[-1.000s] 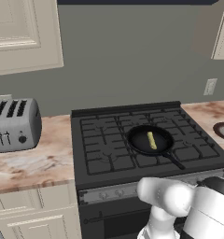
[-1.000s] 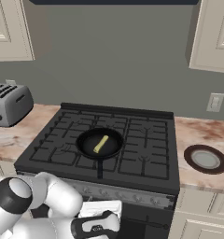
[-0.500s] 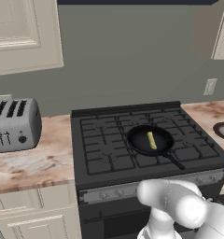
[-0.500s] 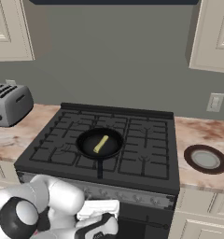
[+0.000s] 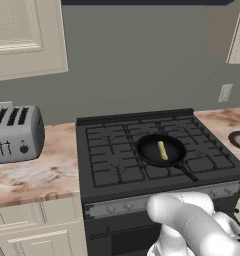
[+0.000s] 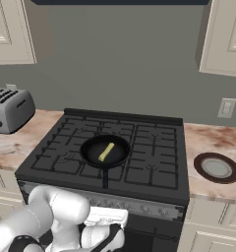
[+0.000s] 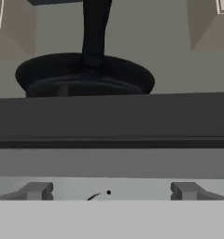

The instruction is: Pick up the butter stick and place it in the pan. Then turn on the burner for the pan.

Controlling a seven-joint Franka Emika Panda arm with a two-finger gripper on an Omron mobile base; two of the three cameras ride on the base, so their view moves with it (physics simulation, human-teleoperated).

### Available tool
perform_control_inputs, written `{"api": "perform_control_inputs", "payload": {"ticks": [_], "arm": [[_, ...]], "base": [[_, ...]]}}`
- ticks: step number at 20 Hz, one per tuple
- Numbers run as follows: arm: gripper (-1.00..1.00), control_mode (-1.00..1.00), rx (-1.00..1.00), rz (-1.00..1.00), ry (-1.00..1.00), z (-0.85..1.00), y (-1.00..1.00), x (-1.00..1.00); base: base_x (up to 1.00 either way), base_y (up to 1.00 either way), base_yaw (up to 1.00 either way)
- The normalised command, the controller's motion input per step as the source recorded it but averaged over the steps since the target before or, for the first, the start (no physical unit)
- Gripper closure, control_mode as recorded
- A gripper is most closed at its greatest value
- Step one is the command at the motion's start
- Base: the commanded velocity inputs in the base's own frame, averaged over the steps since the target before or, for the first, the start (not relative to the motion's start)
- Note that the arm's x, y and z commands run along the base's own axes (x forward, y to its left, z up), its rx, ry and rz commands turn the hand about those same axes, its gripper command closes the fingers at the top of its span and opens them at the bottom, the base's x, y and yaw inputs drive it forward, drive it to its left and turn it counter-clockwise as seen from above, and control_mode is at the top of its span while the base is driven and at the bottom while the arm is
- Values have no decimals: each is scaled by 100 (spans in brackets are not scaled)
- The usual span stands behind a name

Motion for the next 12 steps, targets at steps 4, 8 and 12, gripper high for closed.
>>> {"api": "perform_control_inputs", "payload": {"ticks": [4, 8, 12], "arm": [[-100, -100, 0, -5, 9, -1, 6, 14], [-100, -100, 0, -2, 12, 0, 0, 17], [-100, -100, 0, -1, 13, 0, 0, 16]], "base": [[0, 0, 0], [0, 0, 0], [0, 0, 0]]}}
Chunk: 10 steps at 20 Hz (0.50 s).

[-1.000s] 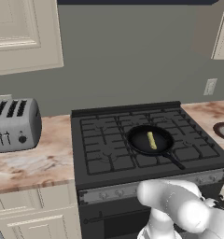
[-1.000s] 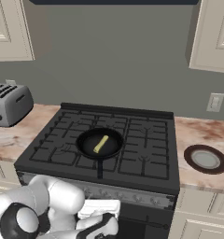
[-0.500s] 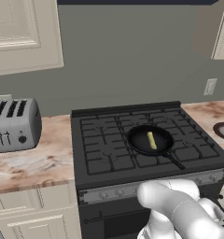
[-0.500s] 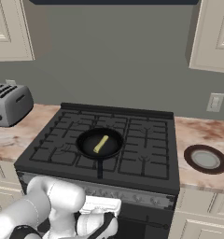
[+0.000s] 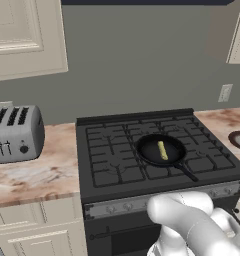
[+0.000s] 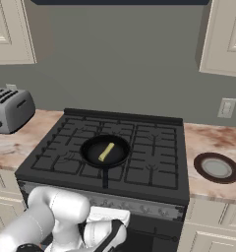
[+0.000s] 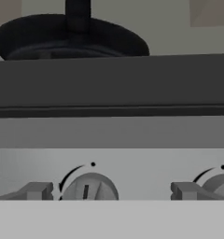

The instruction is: Pick up the butter stick and place it in the pan. Then turn on the burner for the pan.

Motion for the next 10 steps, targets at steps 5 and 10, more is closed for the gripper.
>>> {"api": "perform_control_inputs", "payload": {"ticks": [5, 10], "arm": [[-100, -100, 0, -1, 11, 0, 3, 13], [-100, -100, 0, 0, 6, -1, 19, 8]], "base": [[0, 0, 0], [0, 0, 0]]}}
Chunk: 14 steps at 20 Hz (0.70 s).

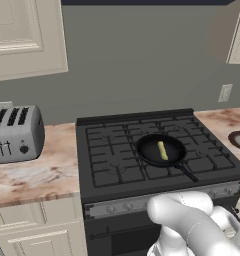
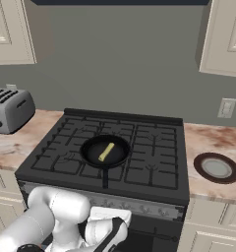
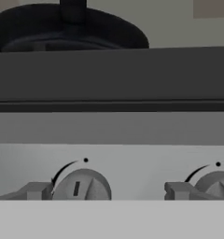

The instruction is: Pick up the butter stick and place it in the pan. Then turn on the burner for the pan.

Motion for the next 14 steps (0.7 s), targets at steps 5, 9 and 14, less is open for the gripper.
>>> {"api": "perform_control_inputs", "payload": {"ticks": [5, 9, 14], "arm": [[-100, -100, 0, 0, 4, 0, 35, 0], [-100, -100, 0, 0, 2, 0, 32, 0], [-100, -100, 0, 0, 1, 10, 21, 20]], "base": [[0, 0, 0], [0, 0, 0], [0, 0, 0]]}}
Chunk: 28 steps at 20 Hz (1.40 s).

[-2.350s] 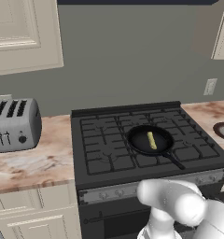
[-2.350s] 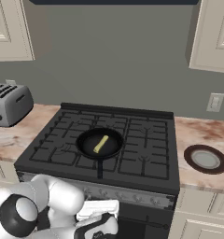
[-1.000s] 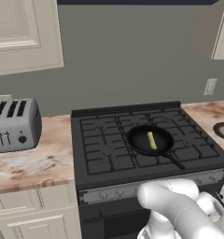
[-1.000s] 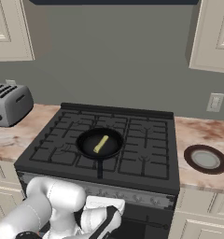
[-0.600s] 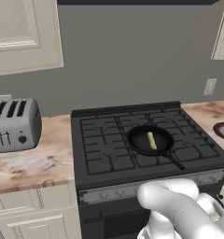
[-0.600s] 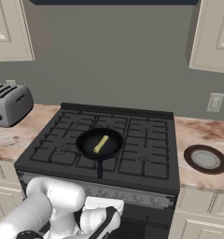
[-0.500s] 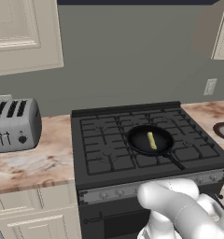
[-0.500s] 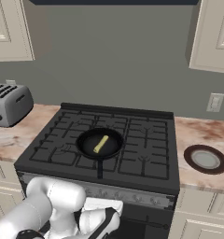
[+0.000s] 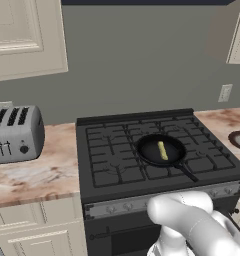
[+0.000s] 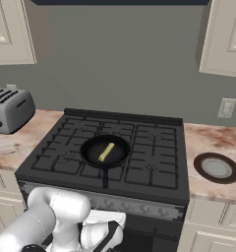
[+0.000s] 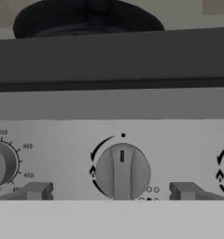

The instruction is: Pick up the butter stick and place it in the pan. Then turn on the burner for the pan.

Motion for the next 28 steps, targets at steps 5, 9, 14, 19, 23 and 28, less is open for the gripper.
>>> {"api": "perform_control_inputs", "payload": {"ticks": [5, 9, 14, 19, 23, 28], "arm": [[-100, -100, 0, 0, 0, 18, 12, 22], [-100, -100, 0, 0, 0, 13, 3, 11], [-100, -100, 0, -1, 0, 7, 0, 1], [-100, -100, 0, -1, 0, 14, 0, 0], [-100, -100, 0, -1, 0, 7, 0, 0], [-100, -100, 0, 0, 0, 4, 0, 9]], "base": [[0, 0, 0], [0, 0, 0], [0, 0, 0], [0, 0, 0], [0, 0, 0], [0, 0, 0]]}}
